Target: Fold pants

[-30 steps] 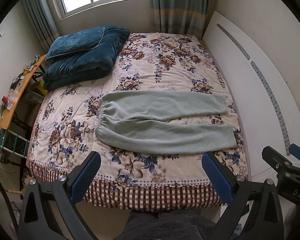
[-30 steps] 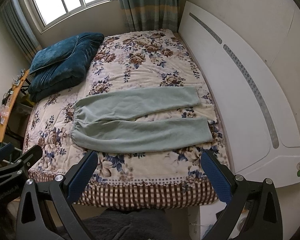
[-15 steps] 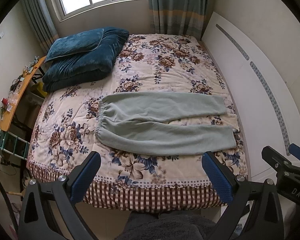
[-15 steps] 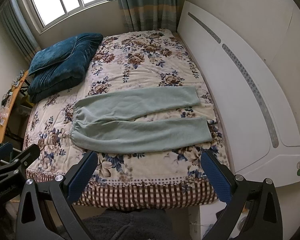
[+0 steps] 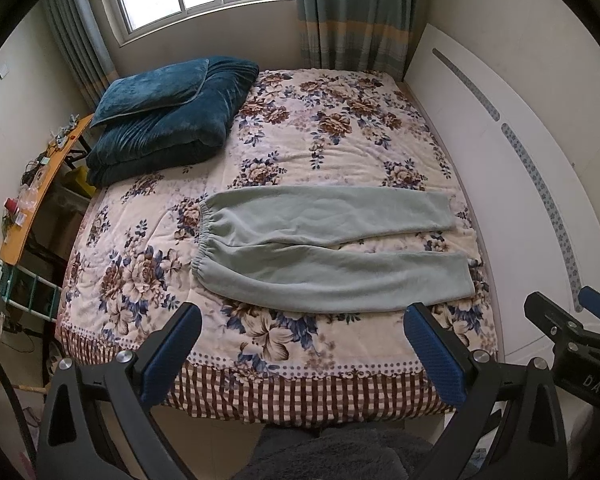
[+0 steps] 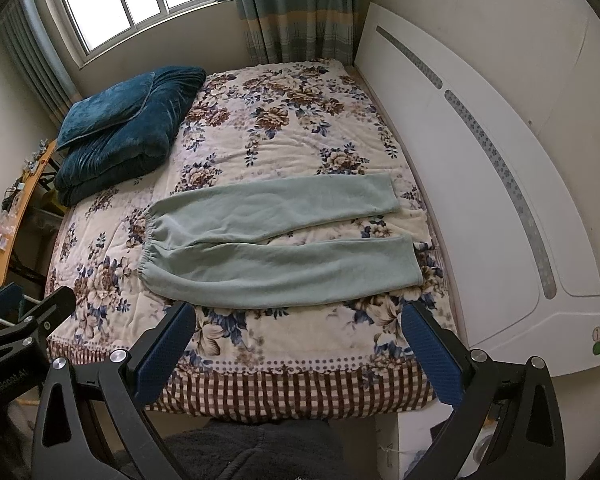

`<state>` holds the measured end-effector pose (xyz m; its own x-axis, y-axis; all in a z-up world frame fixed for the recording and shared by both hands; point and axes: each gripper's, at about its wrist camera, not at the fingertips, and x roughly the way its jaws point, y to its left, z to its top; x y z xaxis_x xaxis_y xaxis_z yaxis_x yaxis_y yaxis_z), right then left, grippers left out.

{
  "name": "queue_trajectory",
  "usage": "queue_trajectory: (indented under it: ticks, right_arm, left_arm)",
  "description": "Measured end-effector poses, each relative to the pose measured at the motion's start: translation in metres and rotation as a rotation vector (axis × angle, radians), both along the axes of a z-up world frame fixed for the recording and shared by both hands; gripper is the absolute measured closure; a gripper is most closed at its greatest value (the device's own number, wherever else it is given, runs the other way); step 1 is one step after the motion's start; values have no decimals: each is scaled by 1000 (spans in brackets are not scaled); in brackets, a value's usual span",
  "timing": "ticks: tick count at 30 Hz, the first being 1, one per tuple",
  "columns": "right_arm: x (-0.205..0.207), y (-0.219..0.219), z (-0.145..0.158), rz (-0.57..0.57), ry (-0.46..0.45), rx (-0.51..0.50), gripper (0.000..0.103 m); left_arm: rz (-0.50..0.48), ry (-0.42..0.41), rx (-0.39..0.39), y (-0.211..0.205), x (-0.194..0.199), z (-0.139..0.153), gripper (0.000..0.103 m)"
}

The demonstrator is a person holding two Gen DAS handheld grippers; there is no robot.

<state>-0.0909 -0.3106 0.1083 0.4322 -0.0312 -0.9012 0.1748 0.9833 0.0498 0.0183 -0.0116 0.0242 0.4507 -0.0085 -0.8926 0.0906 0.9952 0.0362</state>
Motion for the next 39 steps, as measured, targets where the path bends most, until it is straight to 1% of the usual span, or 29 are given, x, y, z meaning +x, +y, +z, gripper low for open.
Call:
queue_trajectory:
  ticks: [9, 20, 24, 27, 30, 34, 36, 39]
  right_arm:
    - [4, -3, -5, -1, 3, -3, 0]
    - [5, -1, -9, 2, 6, 2, 0]
    - [10, -1, -16, 1, 9, 7, 0]
    - [30, -2, -38, -3, 20, 0, 0]
    - [58, -5, -69, 9, 47, 19, 0]
    - [106, -2, -123, 38, 104, 56, 0]
    - [130, 5, -150, 42, 132, 53, 0]
    - [171, 19, -196, 35, 184, 52, 0]
  left_arm:
    - [1, -4, -1, 5, 4, 3, 0]
    - [9, -2, 7, 8, 5, -5, 0]
    - [46, -58, 54, 10, 18, -20, 0]
    - [77, -84, 112, 11, 35, -43, 0]
    - [96, -58, 171, 13, 61, -76, 0]
    - [111, -19, 199, 18, 98, -123, 0]
    - [112, 3, 213, 20, 117, -146, 0]
    - [112, 39, 209, 30, 152, -185, 0]
